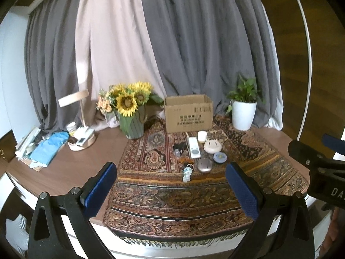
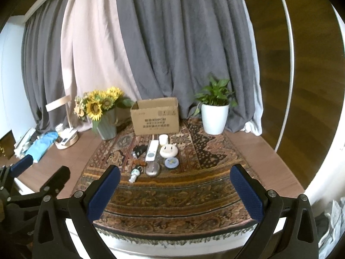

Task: Organize rigid objects
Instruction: 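Reach the left tool to the white figurine while the right tool reaches the tape roll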

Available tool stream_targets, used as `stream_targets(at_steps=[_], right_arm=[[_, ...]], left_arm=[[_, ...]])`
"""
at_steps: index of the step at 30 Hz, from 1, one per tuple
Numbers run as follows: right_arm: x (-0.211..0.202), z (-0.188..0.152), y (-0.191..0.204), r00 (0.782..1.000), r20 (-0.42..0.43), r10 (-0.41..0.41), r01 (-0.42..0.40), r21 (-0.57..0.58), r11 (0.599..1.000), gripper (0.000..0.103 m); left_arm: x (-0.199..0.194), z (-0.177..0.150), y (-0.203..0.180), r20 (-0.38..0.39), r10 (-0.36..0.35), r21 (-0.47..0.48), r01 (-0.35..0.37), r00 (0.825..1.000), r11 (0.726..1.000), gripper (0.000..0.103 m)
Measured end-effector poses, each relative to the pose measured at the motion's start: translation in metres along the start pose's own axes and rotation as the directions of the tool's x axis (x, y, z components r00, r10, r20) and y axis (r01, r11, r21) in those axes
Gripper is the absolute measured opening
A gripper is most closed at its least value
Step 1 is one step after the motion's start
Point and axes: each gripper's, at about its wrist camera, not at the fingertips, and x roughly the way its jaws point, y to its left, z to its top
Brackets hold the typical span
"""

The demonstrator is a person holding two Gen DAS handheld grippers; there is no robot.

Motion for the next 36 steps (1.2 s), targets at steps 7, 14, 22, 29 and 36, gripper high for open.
stream_targets(at_steps=[7,14,22,29,36], right_arm=[[0.048,-0.002,0.008,0.998,-0.061,0.019,-0.018,0.004,1.0,0.102],[0.104,0.004,0.017,0.993,-0.113,0.017,-0.018,-0.007,1.0,0.101],[0.158,0.007,0.02,0.987,-0.161,-0.012,0.009,-0.018,1.0,0.1],[0.198,0.004,0.019,0.974,-0.224,-0.03,0.022,-0.039,0.999,0.098],[0.242,-0.008,0.01,0.954,-0.301,0.003,-0.026,-0.071,0.997,0.091]], left_arm=[[0.048,-0.004,0.004,-0.044,-0.018,0.02,0.019,0.999,1.0,0.1],[0.105,0.001,0.009,-0.079,-0.047,0.039,0.05,0.996,0.998,0.096],[0.155,0.001,0.008,-0.117,-0.099,0.069,0.108,0.988,0.992,0.094],[0.195,-0.01,0.004,-0.209,-0.109,0.042,0.12,0.972,0.992,0.085],[0.228,-0.029,-0.014,-0.283,-0.082,0.036,0.096,0.956,0.995,0.073]])
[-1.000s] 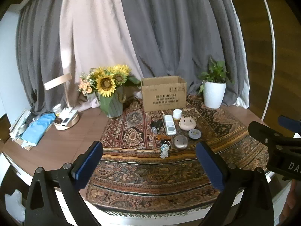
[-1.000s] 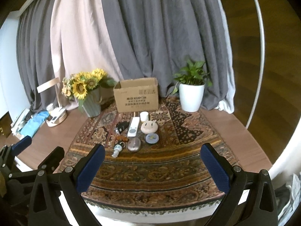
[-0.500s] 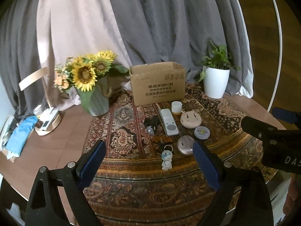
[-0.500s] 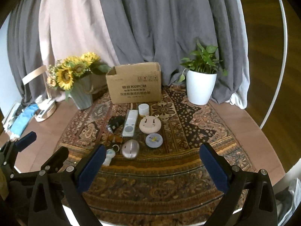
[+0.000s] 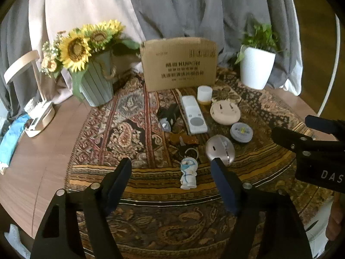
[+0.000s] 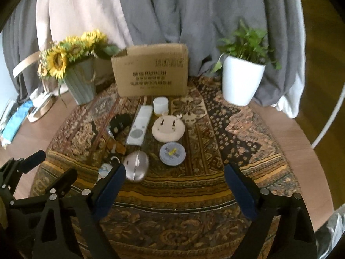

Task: Organize rigid objects
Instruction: 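Reach the left tool to the white figurine while the right tool reaches the tape roll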

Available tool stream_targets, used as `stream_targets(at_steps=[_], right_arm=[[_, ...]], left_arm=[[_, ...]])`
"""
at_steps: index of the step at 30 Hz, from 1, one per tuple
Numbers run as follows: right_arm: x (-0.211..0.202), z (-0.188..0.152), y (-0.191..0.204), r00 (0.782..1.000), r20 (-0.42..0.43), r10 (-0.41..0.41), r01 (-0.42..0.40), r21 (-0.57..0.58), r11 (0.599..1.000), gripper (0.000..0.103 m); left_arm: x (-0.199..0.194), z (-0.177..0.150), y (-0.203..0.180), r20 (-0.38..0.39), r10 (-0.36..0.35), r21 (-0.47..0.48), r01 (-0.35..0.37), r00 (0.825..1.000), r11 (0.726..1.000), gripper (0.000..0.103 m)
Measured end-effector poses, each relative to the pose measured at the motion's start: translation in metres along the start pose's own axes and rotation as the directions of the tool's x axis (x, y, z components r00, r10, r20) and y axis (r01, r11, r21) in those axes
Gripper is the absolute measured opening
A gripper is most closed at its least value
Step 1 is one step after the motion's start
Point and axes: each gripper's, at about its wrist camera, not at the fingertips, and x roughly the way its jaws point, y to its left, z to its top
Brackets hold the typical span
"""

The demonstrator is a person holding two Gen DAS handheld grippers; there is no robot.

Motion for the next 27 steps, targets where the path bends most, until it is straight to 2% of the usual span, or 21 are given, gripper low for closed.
stream_targets(at_steps=[9,20,27], right_arm=[[0.053,0.001,-0.016,0.993,-0.094,0.077,-0.082,-0.052,0.995,0.081],[0.1,0.005,-0.02,0.981,-0.153,0.119,-0.137,-0.11,0.984,0.073],[0.122,0.01,-0.019,0.974,-0.174,0.143,-0.166,-0.126,0.978,0.068]], left_arm=[[0.041,-0.001,-0.019,-0.068,0.016,-0.006,-0.016,0.998,1.0,0.059],[0.079,-0.003,-0.024,-0.153,0.02,-0.026,-0.024,0.988,0.999,0.041],[0.092,-0.003,-0.022,-0.199,0.01,-0.062,-0.022,0.98,0.998,0.037]])
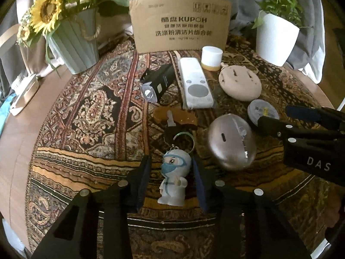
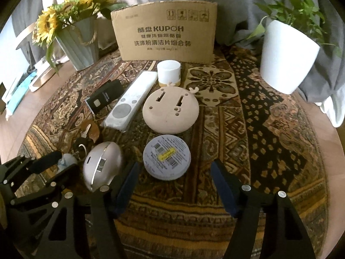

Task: Organize rigid objects
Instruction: 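Reach the left tool to the white figurine while the right tool reaches the tape roll, then close the left tool on the figurine while the right tool grasps the tape roll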

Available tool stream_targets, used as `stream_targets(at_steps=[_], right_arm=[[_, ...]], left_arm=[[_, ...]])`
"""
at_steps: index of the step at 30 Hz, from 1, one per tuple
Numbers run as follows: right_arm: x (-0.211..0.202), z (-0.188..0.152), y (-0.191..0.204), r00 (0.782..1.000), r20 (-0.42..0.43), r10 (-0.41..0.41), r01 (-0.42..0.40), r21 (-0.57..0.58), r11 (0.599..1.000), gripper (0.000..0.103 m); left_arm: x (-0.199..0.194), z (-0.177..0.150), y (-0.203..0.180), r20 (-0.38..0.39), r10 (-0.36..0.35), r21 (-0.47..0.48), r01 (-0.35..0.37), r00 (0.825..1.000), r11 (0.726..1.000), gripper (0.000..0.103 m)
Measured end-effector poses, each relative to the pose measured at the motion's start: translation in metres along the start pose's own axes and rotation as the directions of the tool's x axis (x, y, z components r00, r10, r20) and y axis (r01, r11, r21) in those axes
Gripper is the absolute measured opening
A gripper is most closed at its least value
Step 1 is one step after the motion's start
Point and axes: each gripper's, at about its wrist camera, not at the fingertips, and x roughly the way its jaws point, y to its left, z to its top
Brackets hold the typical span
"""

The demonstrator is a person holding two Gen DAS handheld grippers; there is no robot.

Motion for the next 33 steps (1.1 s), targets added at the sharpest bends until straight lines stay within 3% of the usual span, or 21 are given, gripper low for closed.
stream_targets(at_steps=[5,10,18,33], right_arm=[[0.012,0.004,0.002,1.0,-0.014,0.017,-0.017,-0.014,1.0,0.064],[0.02,0.005,0.003,0.999,-0.03,0.044,-0.045,-0.015,0.999,0.053],[0.021,0.005,0.004,0.998,-0.032,0.049,-0.05,-0.013,0.999,0.053],[-0.041,0.015,0.01,0.996,0.068,0.054,-0.057,0.039,0.998,0.053]], left_arm=[[0.004,0.002,0.001,-0.006,-0.021,-0.018,0.02,1.0,1.0,0.028],[0.005,0.003,0.002,-0.009,-0.026,-0.026,0.026,1.0,0.999,0.028],[0.0,0.005,0.002,0.002,-0.033,-0.028,0.033,0.999,0.999,0.027],[-0.059,0.026,0.011,0.135,-0.065,-0.017,0.068,0.989,0.998,0.028]])
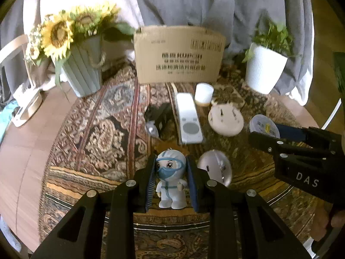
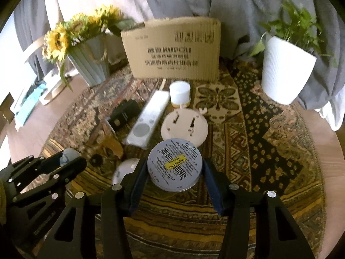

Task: Organize rigid objects
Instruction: 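Close the left tool on the figurine while the right tool grasps the tape roll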

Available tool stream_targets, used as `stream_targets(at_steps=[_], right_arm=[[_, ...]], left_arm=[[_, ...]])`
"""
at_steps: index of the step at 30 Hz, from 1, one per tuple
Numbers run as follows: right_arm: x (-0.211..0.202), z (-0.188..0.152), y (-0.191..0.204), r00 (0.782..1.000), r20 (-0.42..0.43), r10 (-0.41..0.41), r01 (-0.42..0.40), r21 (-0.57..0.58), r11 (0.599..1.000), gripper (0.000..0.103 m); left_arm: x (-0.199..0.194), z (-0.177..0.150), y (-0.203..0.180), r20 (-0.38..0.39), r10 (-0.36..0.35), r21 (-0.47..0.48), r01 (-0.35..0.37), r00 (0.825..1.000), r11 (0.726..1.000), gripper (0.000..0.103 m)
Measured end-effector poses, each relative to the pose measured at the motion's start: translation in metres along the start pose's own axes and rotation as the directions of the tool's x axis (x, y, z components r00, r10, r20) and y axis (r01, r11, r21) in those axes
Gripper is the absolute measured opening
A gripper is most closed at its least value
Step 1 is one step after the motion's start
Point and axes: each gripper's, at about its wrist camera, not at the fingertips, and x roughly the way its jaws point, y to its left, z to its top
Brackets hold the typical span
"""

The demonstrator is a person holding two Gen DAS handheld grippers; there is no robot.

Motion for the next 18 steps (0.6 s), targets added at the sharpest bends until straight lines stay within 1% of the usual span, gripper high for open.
stream_targets(at_steps=[10,18], right_arm=[[-0.044,0.016,0.013,0.995,0.094,-0.023,0.021,0.021,1.0,0.053],[-0.062,0.034,0.018,0.986,0.167,-0.024,0.017,0.043,0.999,0.053]], left_arm=[[-0.034,0.029,0.007,0.093,-0.016,0.018,0.014,0.996,1.0,0.028],[-0.041,0.057,0.013,0.126,-0.018,0.013,0.016,0.992,1.0,0.028]])
